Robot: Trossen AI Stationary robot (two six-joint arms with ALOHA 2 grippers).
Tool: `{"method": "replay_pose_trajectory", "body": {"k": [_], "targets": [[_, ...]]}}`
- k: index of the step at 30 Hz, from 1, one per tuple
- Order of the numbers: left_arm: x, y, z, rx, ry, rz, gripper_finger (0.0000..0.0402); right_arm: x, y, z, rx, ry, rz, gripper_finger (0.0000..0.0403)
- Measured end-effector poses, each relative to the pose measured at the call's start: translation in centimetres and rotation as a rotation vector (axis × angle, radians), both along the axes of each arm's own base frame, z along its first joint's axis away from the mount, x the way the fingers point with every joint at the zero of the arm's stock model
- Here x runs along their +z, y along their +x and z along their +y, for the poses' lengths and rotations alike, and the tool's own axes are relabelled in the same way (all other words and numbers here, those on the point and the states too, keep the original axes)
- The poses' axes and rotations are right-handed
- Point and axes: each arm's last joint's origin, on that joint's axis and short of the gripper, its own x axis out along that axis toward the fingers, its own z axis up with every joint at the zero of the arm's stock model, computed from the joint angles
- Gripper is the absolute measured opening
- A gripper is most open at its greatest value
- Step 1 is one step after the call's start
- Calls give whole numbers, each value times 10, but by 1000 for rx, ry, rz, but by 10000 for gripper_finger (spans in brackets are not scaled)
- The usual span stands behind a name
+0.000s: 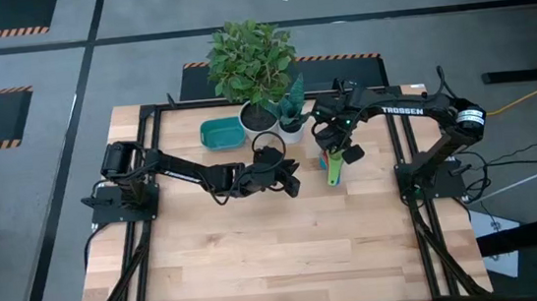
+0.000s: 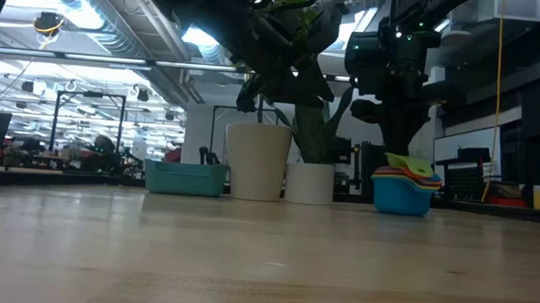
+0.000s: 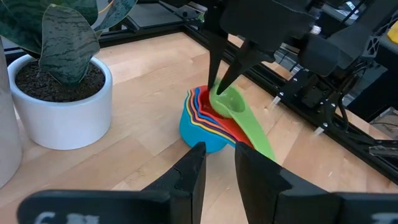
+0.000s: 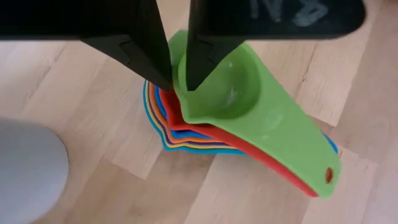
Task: Nest measuring cups in basket
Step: Stack the green measuring cup on top of the red measuring cup, then put the stacked measuring cup into the blue bin
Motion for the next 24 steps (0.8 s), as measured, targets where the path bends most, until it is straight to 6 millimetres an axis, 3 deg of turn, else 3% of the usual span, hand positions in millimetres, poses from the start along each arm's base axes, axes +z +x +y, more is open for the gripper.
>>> {"method": "replay_pose_trajectory", "body": {"k": [8,14,19,24], "targets": [[0,0,0,0,0,0,78,0,-4,-8,-61,28,-9,99],[0,0,0,0,0,0,78,3,-7,-5,-56,61,29,104],[0,0,0,0,0,0,78,24,-17,1,-64,87,69,104],[0,0,0,0,0,-1,78,49,-32,15,-196,96,44,104]]}}
